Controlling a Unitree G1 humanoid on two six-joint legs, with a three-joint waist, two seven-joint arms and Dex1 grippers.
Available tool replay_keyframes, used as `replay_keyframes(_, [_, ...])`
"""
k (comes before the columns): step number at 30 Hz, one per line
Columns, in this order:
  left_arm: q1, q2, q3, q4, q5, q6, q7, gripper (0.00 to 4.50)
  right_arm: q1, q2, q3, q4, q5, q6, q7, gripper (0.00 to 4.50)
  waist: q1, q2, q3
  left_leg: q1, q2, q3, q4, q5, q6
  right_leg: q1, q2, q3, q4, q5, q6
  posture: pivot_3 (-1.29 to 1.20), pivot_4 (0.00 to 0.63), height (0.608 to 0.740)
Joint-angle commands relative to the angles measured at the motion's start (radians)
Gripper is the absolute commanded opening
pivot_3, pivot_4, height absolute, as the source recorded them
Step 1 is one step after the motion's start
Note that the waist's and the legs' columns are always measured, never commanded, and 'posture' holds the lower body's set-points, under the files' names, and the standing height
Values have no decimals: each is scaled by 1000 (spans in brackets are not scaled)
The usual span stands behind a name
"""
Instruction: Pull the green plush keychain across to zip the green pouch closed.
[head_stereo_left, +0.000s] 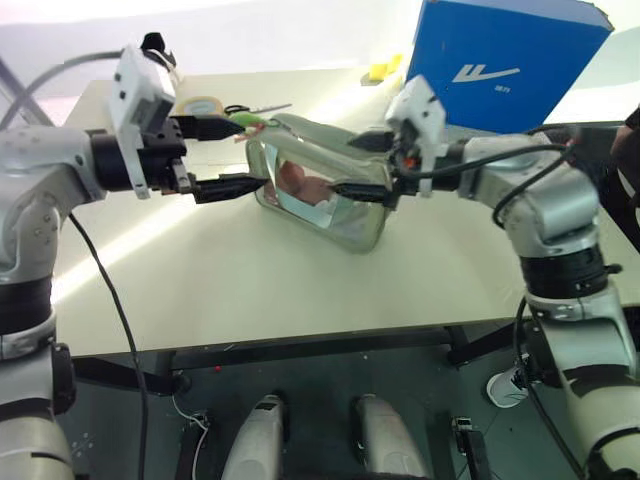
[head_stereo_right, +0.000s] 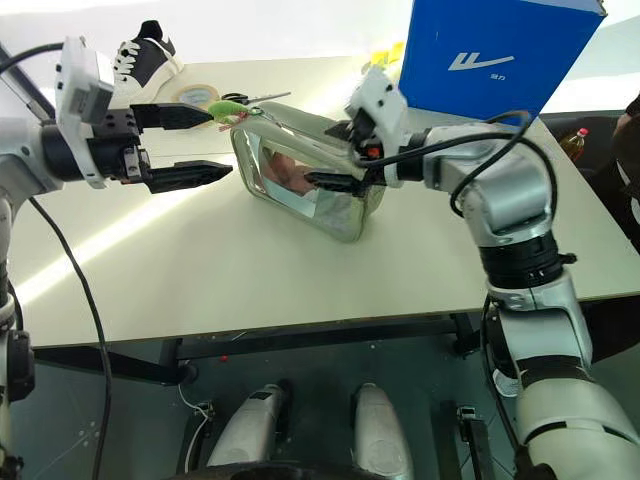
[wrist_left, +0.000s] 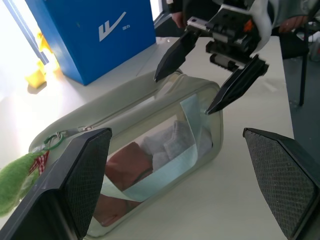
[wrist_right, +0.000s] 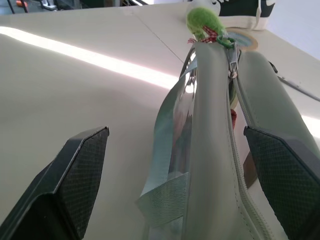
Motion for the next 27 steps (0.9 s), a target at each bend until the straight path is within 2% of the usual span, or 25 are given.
replay_keyframes(1, [23, 32, 28, 3, 17, -12, 10, 4487, -19, 31, 35, 64, -78, -82, -13, 4500, -2, 0, 0, 0, 0, 0, 0, 0, 0, 0, 0, 0, 1, 0, 0, 0, 150, 740])
replay_keyframes(4, [58, 61, 56, -14, 9, -5, 11, 4500, -36, 46, 40, 102, -107, -124, -1, 3610, -5, 0, 0, 1, 0, 0, 0, 0, 0, 0, 0, 0, 2, 0, 0, 0, 150, 740])
replay_keyframes(11, [77, 128, 131, 77, 30, -20, 32, 4500, -40, 94, 44, 153, -140, -239, 61, 33, -7, 0, 0, 4, 1, 0, 0, 0, 0, 1, 1, 0, 5, 0, 0, 0, 150, 740])
replay_keyframes(13, [98, 157, 155, 96, 33, -24, 25, 4500, -36, 99, 37, 136, -117, -276, 121, 33, -14, 0, 0, 4, 1, 0, 0, 0, 0, 0, 1, 0, 6, 0, 0, 0, 150, 740])
replay_keyframes(15, [133, 186, 184, 112, 35, -26, 15, 4500, -16, 65, 31, 98, -71, -298, 250, 33, -16, 0, 0, 4, 1, 0, 0, 0, 0, 0, 1, 0, 6, 0, 0, 0, 150, 740])
replay_keyframes(19, [187, 222, 216, 128, 37, -39, -4, 4500, -13, 20, 19, 140, -63, -350, 370, 33, -14, 0, 0, 4, 1, 0, 0, 0, 0, 0, 1, 0, 6, 0, 0, 0, 150, 740])
replay_keyframes(24, [209, 217, 230, 109, 27, -35, 10, 4500, -20, 19, 17, 222, -111, -439, 374, 33, -11, 0, 0, 4, 1, 0, 0, 0, -1, 0, 1, 0, 6, 0, 0, 0, 150, 740])
replay_keyframes(27, [223, 201, 218, 83, 20, -30, 18, 4500, 4, 37, 21, 205, -111, -447, 359, 33, -10, 0, 0, 4, 1, 0, 0, 0, -1, 0, 1, 0, 6, 0, 0, 0, 150, 740])
